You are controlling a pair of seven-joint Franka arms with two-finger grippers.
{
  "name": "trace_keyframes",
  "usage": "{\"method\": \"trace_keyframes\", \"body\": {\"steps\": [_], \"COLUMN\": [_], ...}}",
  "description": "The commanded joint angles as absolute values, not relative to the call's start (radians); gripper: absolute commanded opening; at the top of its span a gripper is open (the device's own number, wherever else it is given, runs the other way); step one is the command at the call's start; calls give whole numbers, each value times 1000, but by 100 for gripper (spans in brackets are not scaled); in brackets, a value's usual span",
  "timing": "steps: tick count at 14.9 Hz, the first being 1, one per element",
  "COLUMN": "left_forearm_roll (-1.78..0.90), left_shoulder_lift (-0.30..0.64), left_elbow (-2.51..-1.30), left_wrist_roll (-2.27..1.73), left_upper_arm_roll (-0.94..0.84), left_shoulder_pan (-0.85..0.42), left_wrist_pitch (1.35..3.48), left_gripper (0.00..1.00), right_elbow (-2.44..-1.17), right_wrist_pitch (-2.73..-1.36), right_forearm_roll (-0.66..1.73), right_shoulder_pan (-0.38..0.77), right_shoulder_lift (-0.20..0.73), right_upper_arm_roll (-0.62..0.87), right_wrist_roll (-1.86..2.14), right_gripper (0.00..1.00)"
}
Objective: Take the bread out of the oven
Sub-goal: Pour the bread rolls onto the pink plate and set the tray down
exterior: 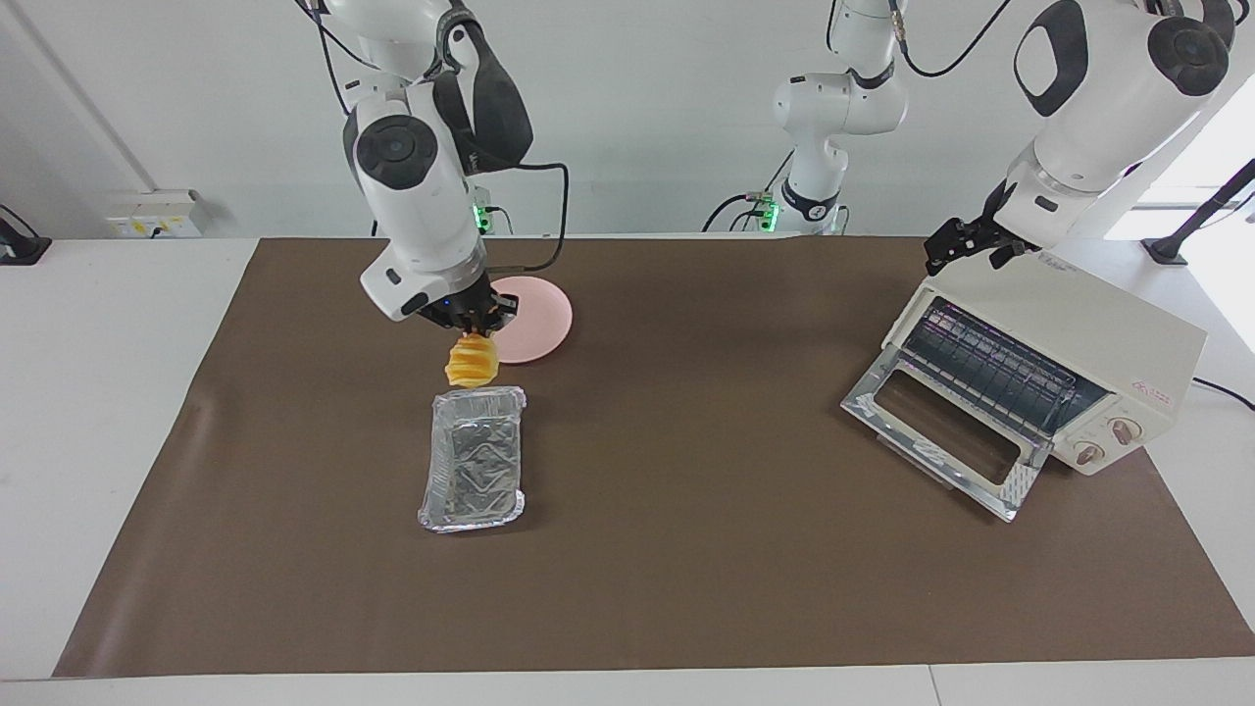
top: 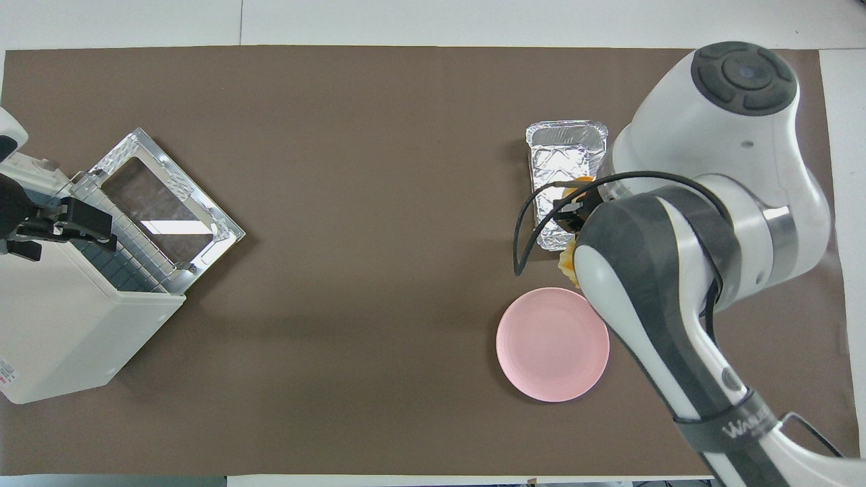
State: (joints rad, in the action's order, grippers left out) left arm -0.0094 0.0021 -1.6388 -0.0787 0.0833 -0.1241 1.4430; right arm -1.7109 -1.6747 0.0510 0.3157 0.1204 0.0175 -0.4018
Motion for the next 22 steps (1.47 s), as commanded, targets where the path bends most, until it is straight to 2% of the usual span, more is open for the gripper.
{"method": "trace_keyframes", "body": {"steps": [1, 6, 10, 16, 20, 21, 22], "left_forearm_roll": [-14, -14, -14, -14, -14, -14, -14], "left_shoulder_lift": [-8, -8, -8, -8, -8, -8, -8], "left_elbow": [-1640, -1640, -1640, -1640, -1640, -1640, -1640], "left_wrist_roll": [-80, -80, -80, -80, -80, -80, -80], "left_upper_arm_roll": [87, 86, 87, 87, 87, 87, 87], "left_shoulder_pan": [-124, -124, -124, -124, -124, -124, -124], "left_wrist_pitch": [1448, 1450, 1450, 1450, 1450, 1450, 1450], "left_gripper": [100, 100, 100, 100, 100, 100, 100], "right_elbow": [-2013, -2382, -2558, -2655, -2657, -2657, -2655], "right_wrist_pitch": [-1802, -2067, -2265, -2405, -2414, -2414, -2414], "right_forearm_roll": [41, 41, 41, 41, 41, 41, 41], "right_shoulder_pan": [371, 416, 449, 489, 489, 488, 489], "right_shoulder_lift": [-81, -251, -262, -241, -232, -232, -230], "right_upper_arm_roll": [20, 20, 21, 21, 21, 21, 21], "right_wrist_roll": [-431, -426, -425, -423, -422, -420, -425], "right_gripper": [0, 0, 0, 0, 0, 10, 54]}}
